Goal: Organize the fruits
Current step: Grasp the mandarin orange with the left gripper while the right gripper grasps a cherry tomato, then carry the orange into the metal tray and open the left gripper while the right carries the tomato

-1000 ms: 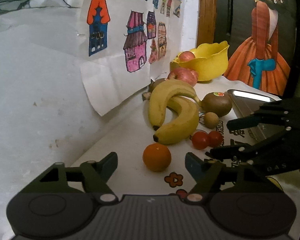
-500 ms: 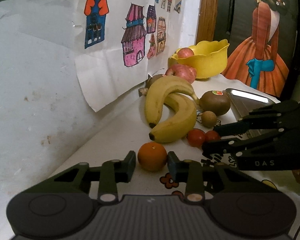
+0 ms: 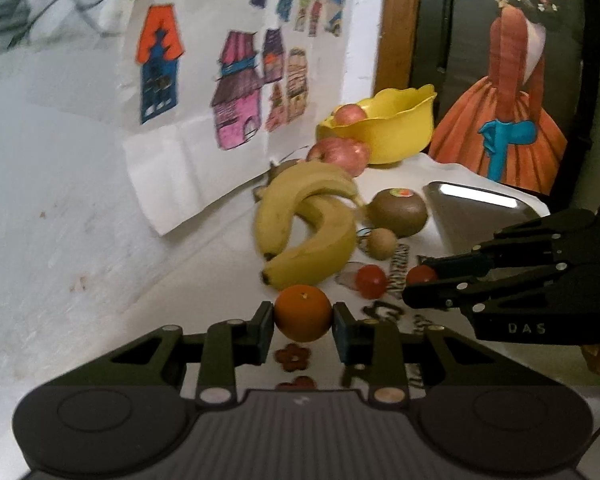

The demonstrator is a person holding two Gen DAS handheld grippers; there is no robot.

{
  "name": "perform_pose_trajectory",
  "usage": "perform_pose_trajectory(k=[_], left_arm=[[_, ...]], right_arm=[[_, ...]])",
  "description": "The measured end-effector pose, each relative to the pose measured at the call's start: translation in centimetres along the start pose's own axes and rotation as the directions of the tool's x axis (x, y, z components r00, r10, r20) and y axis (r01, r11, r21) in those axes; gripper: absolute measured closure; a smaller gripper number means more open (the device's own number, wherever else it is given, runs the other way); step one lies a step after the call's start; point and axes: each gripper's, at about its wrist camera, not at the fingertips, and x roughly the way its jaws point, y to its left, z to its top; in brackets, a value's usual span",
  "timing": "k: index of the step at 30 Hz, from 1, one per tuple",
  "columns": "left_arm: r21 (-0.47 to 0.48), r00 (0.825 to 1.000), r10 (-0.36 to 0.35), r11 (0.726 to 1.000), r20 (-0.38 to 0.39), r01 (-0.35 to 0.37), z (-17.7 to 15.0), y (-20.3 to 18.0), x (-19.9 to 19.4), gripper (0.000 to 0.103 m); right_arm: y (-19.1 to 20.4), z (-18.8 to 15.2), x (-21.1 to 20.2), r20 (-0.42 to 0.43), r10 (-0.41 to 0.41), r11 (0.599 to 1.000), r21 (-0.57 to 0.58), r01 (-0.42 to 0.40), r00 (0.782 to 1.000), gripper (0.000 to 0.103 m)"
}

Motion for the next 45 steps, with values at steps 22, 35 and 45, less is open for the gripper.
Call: perform_pose_trajectory(k=[22, 35, 45], left_arm=[[0.108, 0.984, -0.172, 0.98, 0.043, 0.167, 2.2, -12.8, 2.5, 0.068], [0.166, 0.984, -0.176, 0.97, -0.013, 0.176, 1.5, -16.3, 5.3, 0.068], [0.163, 0.986, -0.163, 0.972, -0.041, 0.168, 1.2, -16.4, 6.1, 0.068]], right_arm=[[-7.1, -7.4, -10.7, 0.057, -0.198, 0.974, 0.122, 0.19, 0.979, 0.076], [-8.6, -9.2, -11.6, 0.072, -0.182, 0.973, 0.157, 0.169, 0.981, 0.075], [-8.5, -9.0, -11.4, 0.061, -0.18, 0.976, 0.133, 0.171, 0.982, 0.074]])
